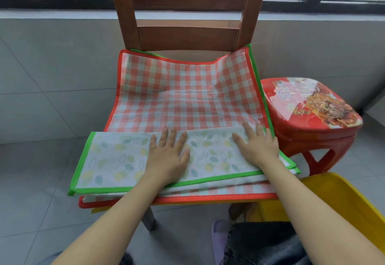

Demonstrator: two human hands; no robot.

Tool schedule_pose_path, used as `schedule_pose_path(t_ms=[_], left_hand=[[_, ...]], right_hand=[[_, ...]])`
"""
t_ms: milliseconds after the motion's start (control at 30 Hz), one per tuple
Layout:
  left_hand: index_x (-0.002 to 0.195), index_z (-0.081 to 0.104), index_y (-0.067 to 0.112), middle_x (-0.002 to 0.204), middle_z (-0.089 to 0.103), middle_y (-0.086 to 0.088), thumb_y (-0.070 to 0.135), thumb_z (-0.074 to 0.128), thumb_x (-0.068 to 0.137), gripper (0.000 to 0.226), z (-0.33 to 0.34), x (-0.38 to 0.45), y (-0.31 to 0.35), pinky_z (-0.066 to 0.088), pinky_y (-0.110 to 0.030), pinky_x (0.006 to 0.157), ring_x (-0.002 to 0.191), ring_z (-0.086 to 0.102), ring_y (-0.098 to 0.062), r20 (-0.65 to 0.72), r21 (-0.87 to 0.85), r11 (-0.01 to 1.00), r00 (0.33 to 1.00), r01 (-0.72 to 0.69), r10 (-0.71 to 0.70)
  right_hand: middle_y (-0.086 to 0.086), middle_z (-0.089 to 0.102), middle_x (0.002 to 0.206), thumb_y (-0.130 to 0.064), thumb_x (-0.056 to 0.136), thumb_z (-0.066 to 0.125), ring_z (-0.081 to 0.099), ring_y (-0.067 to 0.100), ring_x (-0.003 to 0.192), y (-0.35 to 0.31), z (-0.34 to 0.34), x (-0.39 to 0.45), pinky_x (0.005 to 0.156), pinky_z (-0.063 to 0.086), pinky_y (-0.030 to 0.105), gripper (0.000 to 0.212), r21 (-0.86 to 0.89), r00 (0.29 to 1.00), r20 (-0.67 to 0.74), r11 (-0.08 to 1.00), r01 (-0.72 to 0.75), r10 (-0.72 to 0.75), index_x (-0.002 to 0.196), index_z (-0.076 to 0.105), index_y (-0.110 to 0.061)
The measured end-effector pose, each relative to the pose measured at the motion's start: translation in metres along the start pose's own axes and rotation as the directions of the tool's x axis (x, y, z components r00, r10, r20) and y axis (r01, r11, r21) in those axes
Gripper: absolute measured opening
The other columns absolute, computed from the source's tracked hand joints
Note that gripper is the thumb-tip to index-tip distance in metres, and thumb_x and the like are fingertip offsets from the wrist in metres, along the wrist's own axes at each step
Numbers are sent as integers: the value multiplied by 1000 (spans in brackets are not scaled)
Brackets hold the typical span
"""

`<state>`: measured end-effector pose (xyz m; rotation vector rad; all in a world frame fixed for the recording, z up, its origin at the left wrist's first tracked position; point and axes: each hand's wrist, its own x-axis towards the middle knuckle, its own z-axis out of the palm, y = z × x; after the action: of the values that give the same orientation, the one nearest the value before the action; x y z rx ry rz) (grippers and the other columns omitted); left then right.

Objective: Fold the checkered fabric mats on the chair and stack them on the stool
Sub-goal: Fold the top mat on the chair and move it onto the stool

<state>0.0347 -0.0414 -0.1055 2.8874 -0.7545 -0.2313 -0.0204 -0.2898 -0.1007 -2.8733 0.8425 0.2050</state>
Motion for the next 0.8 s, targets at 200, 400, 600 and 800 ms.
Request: schedule_pose_path(t_ms=[200, 400, 600, 800], left_hand=[[150, -4, 31, 159, -13, -1, 44, 10, 99, 55, -3, 7, 12, -13, -45, 117, 145, -17, -18, 34, -29, 999, 999, -26, 27], [151, -1, 20, 160, -7, -2, 36, 15, 100, 55, -3, 13, 23, -10, -38, 119, 146, -10, -13, 27, -106, 992, 997, -66, 69], [150, 0, 36, 159, -9, 4, 55, 16, 95, 60, -7, -4, -31, -9, -44, 118, 146, -11, -14, 6, -23, 998, 998, 55, -55], [149, -1, 37, 159, -12, 3, 62, 19, 93, 65, -16, -16, -75, -5, -52, 116, 146, -14, -18, 40, -22, 985, 984, 173, -172]], right_hand=[[10, -1, 159, -55, 95, 14, -8, 28, 146, -25, -7, -11, 117, -11, 46, 62, -128, 984, -135, 987, 96, -113, 150, 3, -28], [-1, -2, 159, -46, 99, 15, -9, 15, 146, -73, 14, -31, 118, -9, 37, 53, 68, 926, -37, 923, 378, -376, 149, 4, -32], [-3, -4, 159, -49, 98, 11, -8, 13, 146, -72, 13, -30, 118, -8, 36, 54, 42, 931, -1, 930, 365, -366, 149, 1, -35], [3, 0, 159, -30, 101, 18, -5, 20, 146, -89, 8, -39, 118, -5, 38, 51, 27, 931, -54, 932, 362, -360, 150, 8, -25]])
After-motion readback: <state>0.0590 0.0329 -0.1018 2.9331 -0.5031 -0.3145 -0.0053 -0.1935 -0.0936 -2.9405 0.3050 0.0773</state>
